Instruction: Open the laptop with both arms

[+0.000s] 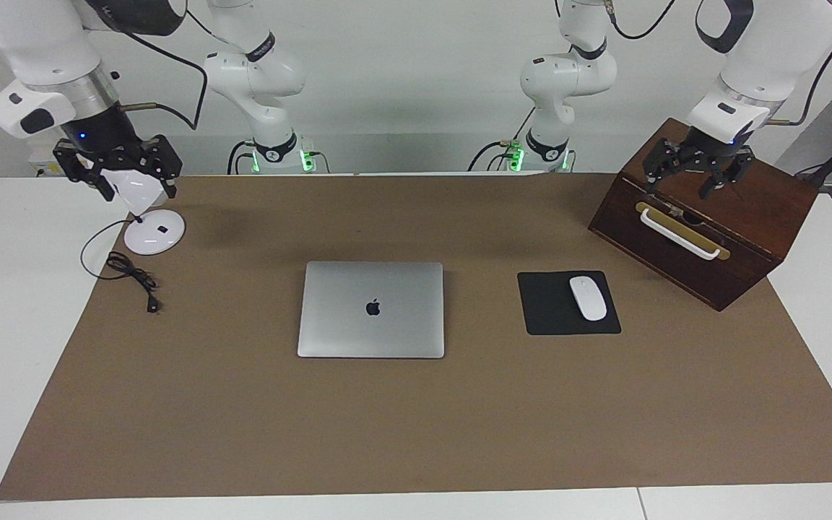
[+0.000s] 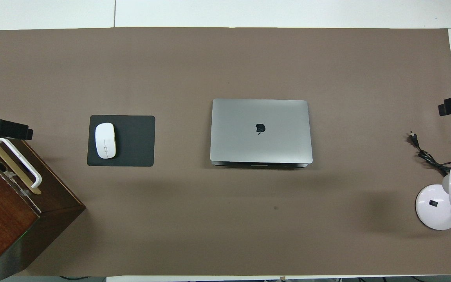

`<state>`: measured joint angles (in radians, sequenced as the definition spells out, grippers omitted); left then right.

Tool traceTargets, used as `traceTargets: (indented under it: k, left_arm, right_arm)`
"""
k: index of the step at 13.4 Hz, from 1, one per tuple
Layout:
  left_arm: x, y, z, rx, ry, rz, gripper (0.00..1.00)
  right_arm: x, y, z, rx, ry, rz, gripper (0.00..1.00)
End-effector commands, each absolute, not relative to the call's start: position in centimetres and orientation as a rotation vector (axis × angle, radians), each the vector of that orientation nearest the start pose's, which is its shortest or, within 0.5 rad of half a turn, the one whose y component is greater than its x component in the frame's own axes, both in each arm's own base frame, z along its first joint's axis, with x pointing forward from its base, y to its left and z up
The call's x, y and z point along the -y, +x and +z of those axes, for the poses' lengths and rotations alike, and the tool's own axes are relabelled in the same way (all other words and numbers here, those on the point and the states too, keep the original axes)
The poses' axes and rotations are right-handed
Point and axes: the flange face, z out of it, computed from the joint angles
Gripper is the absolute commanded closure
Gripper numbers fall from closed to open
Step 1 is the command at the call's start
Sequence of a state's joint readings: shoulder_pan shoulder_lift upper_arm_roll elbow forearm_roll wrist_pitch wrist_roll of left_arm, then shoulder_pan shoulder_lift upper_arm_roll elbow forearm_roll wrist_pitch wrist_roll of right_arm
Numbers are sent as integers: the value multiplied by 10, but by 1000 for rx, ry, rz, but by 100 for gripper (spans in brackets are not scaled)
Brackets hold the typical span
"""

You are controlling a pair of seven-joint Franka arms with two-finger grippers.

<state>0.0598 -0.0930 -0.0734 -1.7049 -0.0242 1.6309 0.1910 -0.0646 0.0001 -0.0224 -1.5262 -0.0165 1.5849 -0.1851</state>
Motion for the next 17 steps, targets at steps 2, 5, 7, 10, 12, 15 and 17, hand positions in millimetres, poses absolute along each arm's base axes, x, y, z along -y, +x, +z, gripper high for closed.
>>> traceTargets:
  k: [2, 5, 7, 10, 12, 15, 17]
  left_arm:
    - [12, 534, 622, -307, -3132, -59, 0]
    - [13, 535, 623, -312, -3127, -77, 0]
    - [16, 533, 622, -324, -3126, -56, 0]
    - [16, 533, 622, -314, -3127, -58, 0]
    - [16, 534, 622, -314, -3128, -68, 0]
    - [13, 535, 623, -304, -3128, -77, 65]
    - [10, 537, 622, -292, -3126, -108, 100]
  right_arm:
    - [65, 558, 656, 90, -3146, -204, 0]
    - [62, 562, 653, 17, -3147, -248, 0]
    - [66, 563, 634, 16, -3146, -205, 0]
    - [65, 572, 593, 17, -3143, -263, 0]
    - [63, 572, 567, 1, -3120, -303, 0]
    - [54, 568, 523, -131, -2969, -387, 0]
    - [43, 566, 504, -294, -2897, -381, 0]
